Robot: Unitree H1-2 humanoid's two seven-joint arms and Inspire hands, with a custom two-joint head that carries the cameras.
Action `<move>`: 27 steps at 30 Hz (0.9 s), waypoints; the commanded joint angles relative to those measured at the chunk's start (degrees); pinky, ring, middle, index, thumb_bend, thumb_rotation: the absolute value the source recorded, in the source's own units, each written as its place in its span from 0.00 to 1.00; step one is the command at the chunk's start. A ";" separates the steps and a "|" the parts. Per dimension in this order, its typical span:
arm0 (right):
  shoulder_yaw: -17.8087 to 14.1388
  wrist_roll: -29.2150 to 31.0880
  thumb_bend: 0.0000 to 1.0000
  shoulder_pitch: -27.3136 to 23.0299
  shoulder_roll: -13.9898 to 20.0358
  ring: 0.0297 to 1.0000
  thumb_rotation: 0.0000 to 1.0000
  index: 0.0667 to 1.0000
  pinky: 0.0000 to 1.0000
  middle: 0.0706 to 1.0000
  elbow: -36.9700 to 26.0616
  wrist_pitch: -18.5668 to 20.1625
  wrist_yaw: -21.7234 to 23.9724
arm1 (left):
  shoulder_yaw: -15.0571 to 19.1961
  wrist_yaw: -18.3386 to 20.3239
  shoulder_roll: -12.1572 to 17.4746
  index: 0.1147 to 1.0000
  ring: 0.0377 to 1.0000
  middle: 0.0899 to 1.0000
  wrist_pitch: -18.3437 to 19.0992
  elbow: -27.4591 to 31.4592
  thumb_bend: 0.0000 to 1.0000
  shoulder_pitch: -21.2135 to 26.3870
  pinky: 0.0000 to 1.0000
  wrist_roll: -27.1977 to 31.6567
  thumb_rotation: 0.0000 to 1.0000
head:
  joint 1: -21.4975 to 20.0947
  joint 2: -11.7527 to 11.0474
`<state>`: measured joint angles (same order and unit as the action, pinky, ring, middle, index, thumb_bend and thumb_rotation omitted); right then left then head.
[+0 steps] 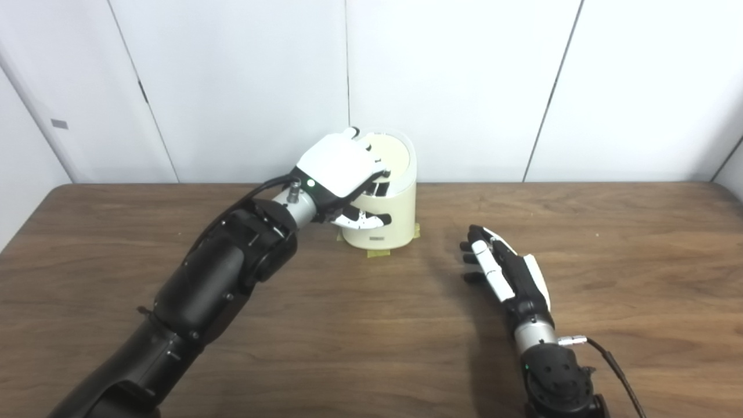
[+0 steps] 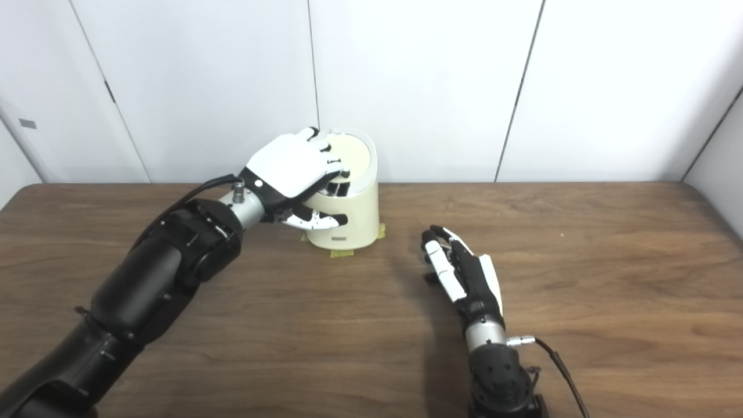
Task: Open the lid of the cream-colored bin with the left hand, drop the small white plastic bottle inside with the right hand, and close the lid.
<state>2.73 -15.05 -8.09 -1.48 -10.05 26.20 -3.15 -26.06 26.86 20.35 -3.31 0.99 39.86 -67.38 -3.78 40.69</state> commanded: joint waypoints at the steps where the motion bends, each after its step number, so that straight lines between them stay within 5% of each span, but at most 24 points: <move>1: -0.41 -0.13 0.36 -0.86 -0.14 0.75 0.87 0.84 0.63 0.75 -1.16 0.57 0.22 | 2.23 -2.45 0.58 0.80 0.89 0.83 1.02 2.25 0.46 1.11 0.97 0.88 0.64 | -0.02 0.00; 10: -1.44 0.85 0.35 -0.60 -0.13 0.76 0.86 0.84 0.65 0.75 -3.49 0.29 -0.09 | 9.82 -6.95 -1.15 0.82 0.90 0.84 3.44 7.16 0.42 -1.09 0.94 5.31 0.66 | -0.03 -0.02; 16: -4.14 4.51 0.35 -0.69 -1.50 0.77 0.79 0.84 0.67 0.76 -5.59 -0.86 -0.47 | 15.46 -10.76 -3.20 0.82 0.86 0.84 5.18 10.15 0.40 -4.63 0.80 12.15 0.58 | 0.07 -0.03; 27: -7.26 10.17 0.41 -0.72 -1.44 0.81 0.67 0.85 0.71 0.82 -9.60 -3.64 -0.82 | 24.33 -8.37 -7.69 0.82 0.89 0.87 16.11 20.23 0.36 -17.88 0.80 28.36 0.61 | -0.11 -0.31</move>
<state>-4.14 -5.85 -7.19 -3.14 -17.38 25.93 -3.97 -2.60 19.00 12.75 12.23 19.25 20.59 -41.32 -3.69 40.43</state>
